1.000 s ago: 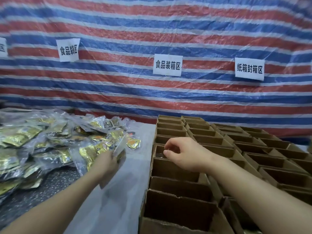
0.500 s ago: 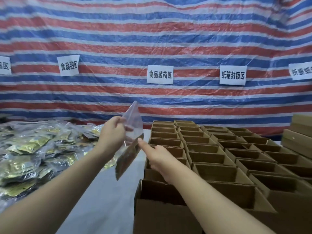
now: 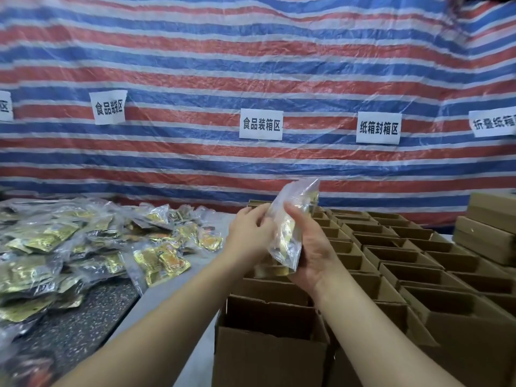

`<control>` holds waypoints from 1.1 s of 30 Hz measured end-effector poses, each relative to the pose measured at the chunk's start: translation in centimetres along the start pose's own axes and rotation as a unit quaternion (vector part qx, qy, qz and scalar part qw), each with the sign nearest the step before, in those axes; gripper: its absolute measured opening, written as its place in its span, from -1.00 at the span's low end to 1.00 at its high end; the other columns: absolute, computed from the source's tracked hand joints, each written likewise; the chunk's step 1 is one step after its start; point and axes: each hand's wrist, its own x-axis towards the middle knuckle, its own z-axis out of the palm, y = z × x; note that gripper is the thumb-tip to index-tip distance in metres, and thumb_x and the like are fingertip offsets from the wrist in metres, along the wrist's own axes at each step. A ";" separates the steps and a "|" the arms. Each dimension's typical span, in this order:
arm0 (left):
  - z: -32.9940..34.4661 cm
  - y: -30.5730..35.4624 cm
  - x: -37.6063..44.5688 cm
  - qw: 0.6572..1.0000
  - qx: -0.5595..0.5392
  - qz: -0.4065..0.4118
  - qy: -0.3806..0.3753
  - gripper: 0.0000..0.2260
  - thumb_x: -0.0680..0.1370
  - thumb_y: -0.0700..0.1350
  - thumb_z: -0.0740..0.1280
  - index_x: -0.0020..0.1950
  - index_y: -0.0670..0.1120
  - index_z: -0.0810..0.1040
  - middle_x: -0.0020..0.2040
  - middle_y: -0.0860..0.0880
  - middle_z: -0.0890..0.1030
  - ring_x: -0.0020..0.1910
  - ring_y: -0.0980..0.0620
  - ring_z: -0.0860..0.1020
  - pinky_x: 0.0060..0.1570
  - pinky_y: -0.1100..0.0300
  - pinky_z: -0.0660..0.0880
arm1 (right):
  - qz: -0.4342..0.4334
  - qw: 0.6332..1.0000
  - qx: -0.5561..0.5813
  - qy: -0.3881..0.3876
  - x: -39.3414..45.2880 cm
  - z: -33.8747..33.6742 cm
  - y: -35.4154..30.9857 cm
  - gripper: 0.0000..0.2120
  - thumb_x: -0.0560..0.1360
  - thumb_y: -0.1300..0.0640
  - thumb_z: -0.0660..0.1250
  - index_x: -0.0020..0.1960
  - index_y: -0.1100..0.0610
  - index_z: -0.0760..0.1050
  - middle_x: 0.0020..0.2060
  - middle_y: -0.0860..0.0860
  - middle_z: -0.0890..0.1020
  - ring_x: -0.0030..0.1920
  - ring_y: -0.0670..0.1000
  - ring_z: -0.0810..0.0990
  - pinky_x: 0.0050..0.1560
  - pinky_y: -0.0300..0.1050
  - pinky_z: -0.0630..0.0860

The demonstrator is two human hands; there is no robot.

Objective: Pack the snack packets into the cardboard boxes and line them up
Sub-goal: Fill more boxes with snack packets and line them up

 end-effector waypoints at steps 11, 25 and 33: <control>-1.5 -10.3 -4.9 0.977 0.108 -0.120 -0.140 -0.81 0.67 -0.05 0.20 0.20 -0.02 0.56 0.06 0.02 0.60 0.02 0.13 0.54 -0.04 0.30 0.45 | -0.013 0.837 -0.546 -0.037 -0.6 -5.9 0.2 -0.59 0.45 0.17 0.41 0.17 -0.25 0.47 0.07 -0.11 0.63 0.06 -0.07 0.64 -0.01 -0.19 0.57; -0.3 -12.0 -8.4 0.971 0.007 -0.202 -0.126 -0.72 0.72 -0.06 0.02 0.02 0.00 0.51 -0.01 -0.06 0.53 -0.03 0.08 0.48 -0.17 0.29 0.43 | 0.387 0.492 -0.729 -0.277 0.7 -7.2 9.7 -0.60 0.68 0.12 0.19 0.51 0.10 0.35 0.44 0.09 0.44 0.45 0.12 0.39 0.48 0.06 0.23; 0.2 -12.3 -8.2 0.980 0.047 -0.163 -0.108 -0.73 0.69 -0.11 0.06 -0.07 -0.01 0.52 -0.09 -0.02 0.55 -0.07 0.09 0.49 -0.14 0.19 0.40 | 0.404 0.542 -0.704 -0.219 -0.1 -7.3 8.9 -0.51 0.68 0.15 0.22 0.56 0.26 0.24 0.50 0.22 0.35 0.49 0.19 0.33 0.47 0.02 0.26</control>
